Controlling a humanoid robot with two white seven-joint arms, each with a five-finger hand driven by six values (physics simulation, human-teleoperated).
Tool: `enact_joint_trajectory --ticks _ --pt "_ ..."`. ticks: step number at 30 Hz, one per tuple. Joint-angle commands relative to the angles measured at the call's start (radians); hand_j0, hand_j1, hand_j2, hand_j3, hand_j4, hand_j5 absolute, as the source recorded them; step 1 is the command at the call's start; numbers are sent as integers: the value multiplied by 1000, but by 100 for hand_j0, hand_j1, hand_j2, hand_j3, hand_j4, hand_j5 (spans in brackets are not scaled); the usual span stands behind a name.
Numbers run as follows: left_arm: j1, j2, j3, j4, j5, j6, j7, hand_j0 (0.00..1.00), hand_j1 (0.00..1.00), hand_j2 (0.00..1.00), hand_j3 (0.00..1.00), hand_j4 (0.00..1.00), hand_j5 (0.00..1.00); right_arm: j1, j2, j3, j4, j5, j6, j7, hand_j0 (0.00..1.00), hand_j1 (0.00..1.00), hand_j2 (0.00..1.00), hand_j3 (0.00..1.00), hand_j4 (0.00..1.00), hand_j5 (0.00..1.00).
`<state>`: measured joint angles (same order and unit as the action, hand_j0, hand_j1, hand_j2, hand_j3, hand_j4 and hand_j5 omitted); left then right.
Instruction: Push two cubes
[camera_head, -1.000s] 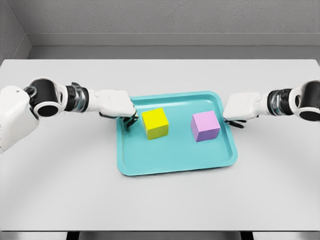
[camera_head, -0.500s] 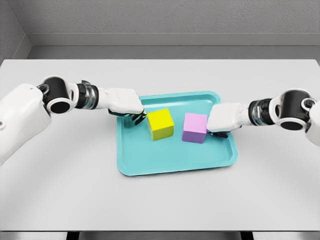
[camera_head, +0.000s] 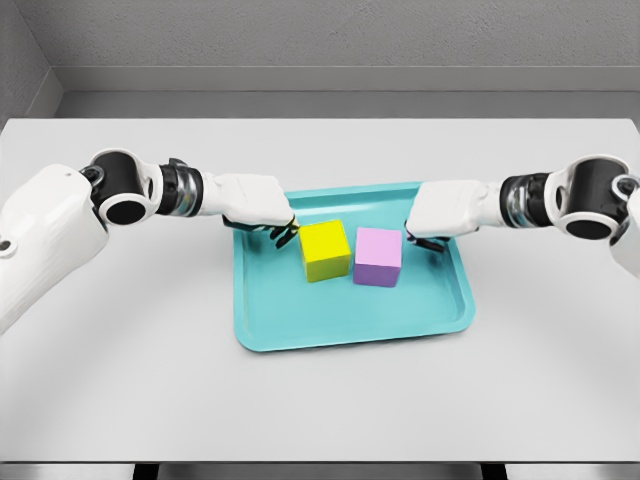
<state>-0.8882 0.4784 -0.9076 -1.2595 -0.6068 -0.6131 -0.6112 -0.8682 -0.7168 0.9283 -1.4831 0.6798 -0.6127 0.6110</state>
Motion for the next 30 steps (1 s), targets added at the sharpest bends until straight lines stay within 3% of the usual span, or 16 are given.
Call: enact_joint_trajectory --ticks 1,6,9,11,12,13,14,15,16,18,20,21,23,26,30 --pt "0 0 1 0 4 2 0 34 34 34 34 34 34 0 14 -6 3 -5 2 0 8 8 8 8 8 8" --pt "-3 -6 1 0 4 2 0 34 34 34 34 34 34 2 39 7 32 -2 2 0 8 8 8 8 8 8" --pt "-3 -7 1 0 4 2 0 34 34 34 34 34 34 2 19 -20 60 1 2 0 8 8 8 8 8 8" --pt "-5 -20 1 0 4 2 0 34 34 34 34 34 34 8 -44 -144 87 -11 2 0 8 8 8 8 8 8" --pt "-5 -23 1 0 4 2 0 34 34 34 34 34 34 34 -65 -250 135 -26 2 0 8 8 8 8 8 8" --pt "-5 -23 1 0 4 2 0 34 34 34 34 34 34 43 -73 -278 159 -39 2 0 14 14 14 14 14 14" --pt "-11 -23 1 0 4 2 0 34 34 34 34 34 34 46 -73 -281 159 -37 2 0 31 31 31 31 31 31" --pt "-11 -23 1 0 4 2 0 34 34 34 34 34 34 54 -73 -281 159 -35 2 0 40 40 40 40 40 40" --pt "-11 -23 1 0 4 2 0 34 34 34 34 34 34 55 -75 -287 159 -39 2 0 41 41 41 41 41 41" --pt "-11 -23 1 0 4 2 0 34 34 34 34 34 34 75 -101 -356 159 -40 2 0 58 58 58 58 58 58" --pt "-11 -23 1 0 4 2 0 34 34 34 34 34 34 87 -109 -368 159 -40 2 0 71 71 71 71 71 71" --pt "-11 -23 1 0 6 2 0 34 34 34 34 34 34 94 -109 -382 159 -40 2 0 73 73 73 73 73 73" --pt "-11 -6 10 -18 36 2 0 34 34 34 34 34 34 98 -109 -387 159 -40 2 0 89 89 89 89 89 89" --pt "29 57 7 -158 75 2 0 35 35 35 35 35 35 100 -110 -390 159 -40 2 0 100 100 100 100 100 100" --pt "44 57 4 -152 73 2 0 35 35 35 35 35 35 100 -145 -396 159 -40 2 0 100 100 100 100 100 100"
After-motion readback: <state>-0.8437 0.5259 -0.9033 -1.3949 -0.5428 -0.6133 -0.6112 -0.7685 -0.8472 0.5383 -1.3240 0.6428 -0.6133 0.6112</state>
